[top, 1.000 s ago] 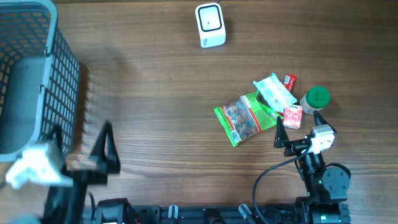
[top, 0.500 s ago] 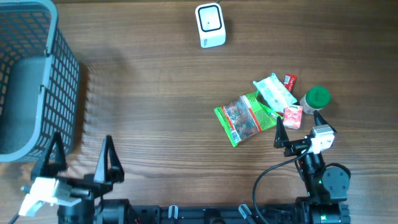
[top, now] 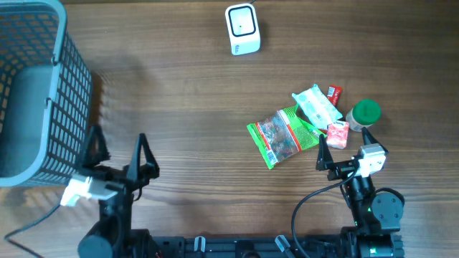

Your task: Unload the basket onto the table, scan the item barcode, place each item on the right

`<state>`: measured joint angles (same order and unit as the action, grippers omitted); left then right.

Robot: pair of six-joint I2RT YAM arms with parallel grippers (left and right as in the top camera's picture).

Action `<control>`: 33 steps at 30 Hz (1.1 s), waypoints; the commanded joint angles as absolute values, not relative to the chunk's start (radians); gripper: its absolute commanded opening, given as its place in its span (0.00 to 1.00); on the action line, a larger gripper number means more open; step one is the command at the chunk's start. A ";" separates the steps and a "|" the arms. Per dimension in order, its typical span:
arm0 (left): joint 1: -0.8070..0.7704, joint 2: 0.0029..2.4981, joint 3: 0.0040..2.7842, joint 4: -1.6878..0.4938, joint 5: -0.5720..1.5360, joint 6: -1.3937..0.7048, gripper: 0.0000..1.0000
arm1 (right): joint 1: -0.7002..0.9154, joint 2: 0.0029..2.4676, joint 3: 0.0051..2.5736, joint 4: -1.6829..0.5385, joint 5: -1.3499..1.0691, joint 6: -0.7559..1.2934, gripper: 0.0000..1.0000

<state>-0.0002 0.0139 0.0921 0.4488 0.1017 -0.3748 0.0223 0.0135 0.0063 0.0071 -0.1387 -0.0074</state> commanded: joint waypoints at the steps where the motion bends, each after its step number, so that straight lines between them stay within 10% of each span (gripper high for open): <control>1: -0.004 0.004 0.026 0.431 0.084 -0.412 1.00 | 0.019 0.004 0.005 0.012 -0.155 -0.024 1.00; 13: -0.004 0.004 0.006 -0.079 0.024 -0.383 1.00 | 0.019 0.004 0.005 0.012 -0.155 -0.024 1.00; 33: -0.003 0.005 0.006 -0.076 0.039 -0.138 1.00 | 0.019 0.004 0.005 0.012 -0.155 -0.024 1.00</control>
